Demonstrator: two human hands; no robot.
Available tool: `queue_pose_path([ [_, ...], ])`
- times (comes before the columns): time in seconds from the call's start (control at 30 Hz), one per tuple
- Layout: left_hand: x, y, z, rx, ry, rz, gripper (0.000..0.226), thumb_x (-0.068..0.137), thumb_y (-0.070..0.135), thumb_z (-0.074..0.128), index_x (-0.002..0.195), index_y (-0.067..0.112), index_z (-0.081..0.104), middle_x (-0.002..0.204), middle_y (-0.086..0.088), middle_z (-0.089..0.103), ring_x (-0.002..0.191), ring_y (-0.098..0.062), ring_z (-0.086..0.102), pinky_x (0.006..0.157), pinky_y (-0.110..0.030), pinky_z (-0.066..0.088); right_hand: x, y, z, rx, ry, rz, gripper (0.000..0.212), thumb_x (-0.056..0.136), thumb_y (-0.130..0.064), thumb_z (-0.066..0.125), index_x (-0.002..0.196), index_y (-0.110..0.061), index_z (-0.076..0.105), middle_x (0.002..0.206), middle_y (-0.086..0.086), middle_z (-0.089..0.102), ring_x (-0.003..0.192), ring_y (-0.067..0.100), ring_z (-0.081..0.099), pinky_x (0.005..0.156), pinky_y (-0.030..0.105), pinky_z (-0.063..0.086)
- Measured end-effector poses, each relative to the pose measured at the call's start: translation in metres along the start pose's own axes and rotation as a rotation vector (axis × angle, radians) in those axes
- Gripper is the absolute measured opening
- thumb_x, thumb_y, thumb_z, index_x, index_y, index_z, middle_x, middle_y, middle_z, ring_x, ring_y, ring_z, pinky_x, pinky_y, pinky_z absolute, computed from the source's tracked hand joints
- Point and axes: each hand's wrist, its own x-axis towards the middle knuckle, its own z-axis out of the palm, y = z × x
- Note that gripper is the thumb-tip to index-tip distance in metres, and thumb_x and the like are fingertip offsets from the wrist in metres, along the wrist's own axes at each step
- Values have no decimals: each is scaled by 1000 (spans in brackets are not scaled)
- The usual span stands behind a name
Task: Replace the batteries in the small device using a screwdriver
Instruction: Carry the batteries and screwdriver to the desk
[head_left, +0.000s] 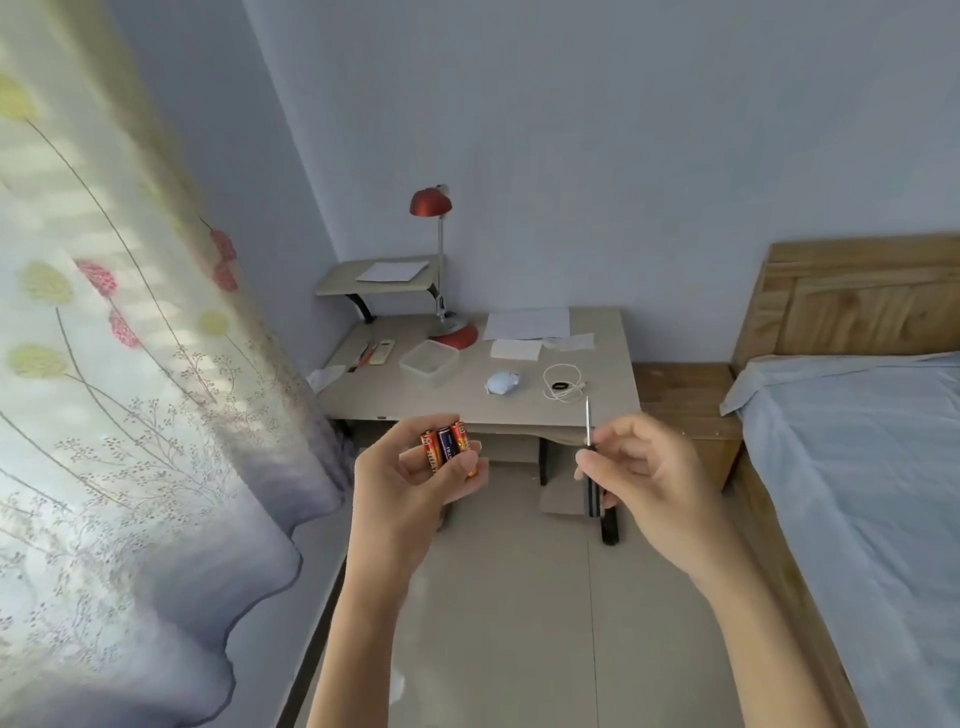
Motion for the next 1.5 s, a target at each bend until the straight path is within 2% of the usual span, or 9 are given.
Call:
queue_pose_path([
  [0.23,134,-13,48,-19,25,4,34,89,-13,78,119,3,73,98,-23,82,98,-40,81,80,-31,67,152,15,-34,-21,51,-19,12,95,-14,77,103,-11,68,88,6,79,79,21,74,65,29,61],
  [0.6,343,-69,79,45,-43,-74,34,91,-7,80,121,5,73,98,-22,83,96,-44,81,91,-49,66,330,82,-52,4,155,36,12,93,-7,78,102,-7,70,84,10,78,74,26,74,60,29,60],
  [0.73,447,-90,91,108,-80,-65,37,90,-8,81,123,6,73,99,-18,84,93,-35,83,85,-37,68,412,103,-57,-22,230,39,14,93,-5,77,105,-3,69,86,11,79,79,35,74,58,27,60],
  [0.93,601,-136,108,196,-196,-114,35,88,-9,83,118,6,76,96,-18,83,89,-36,82,81,-30,66,511,141,-60,-32,359,120,12,93,-3,76,102,-6,70,85,7,80,76,29,75,57,27,60],
  [1.03,664,-182,117,338,-255,-143,35,86,-5,86,115,12,77,94,-15,83,84,-31,83,77,-26,65,535,191,-56,-113,395,229,13,91,-6,80,97,-15,72,84,7,79,78,30,76,59,36,62],
  [1.17,717,-260,122,502,-317,-203,36,82,-2,89,109,20,79,94,-12,82,78,-30,83,77,-35,68,539,265,-52,-213,372,439,15,90,-9,80,93,-20,71,85,2,78,80,30,74,66,48,65],
  [1.27,739,-320,125,596,-354,-254,36,81,-4,89,108,17,80,95,-13,80,79,-32,82,69,-29,67,535,321,-57,-313,350,563,15,91,-11,79,90,-22,69,84,1,77,77,26,74,72,55,63],
  [1.37,751,-375,124,676,-361,-300,36,79,-3,89,108,16,80,89,-11,80,79,-32,81,73,-39,70,530,374,-62,-432,316,684,16,92,-15,78,90,-25,65,85,-4,74,75,20,73,72,52,63],
  [1.5,767,-443,116,773,-397,-354,36,76,8,91,104,29,79,86,-3,81,79,-28,80,79,-51,68,520,429,-65,-628,261,777,14,93,-21,76,93,-27,63,87,-11,70,78,12,69,74,39,60],
])
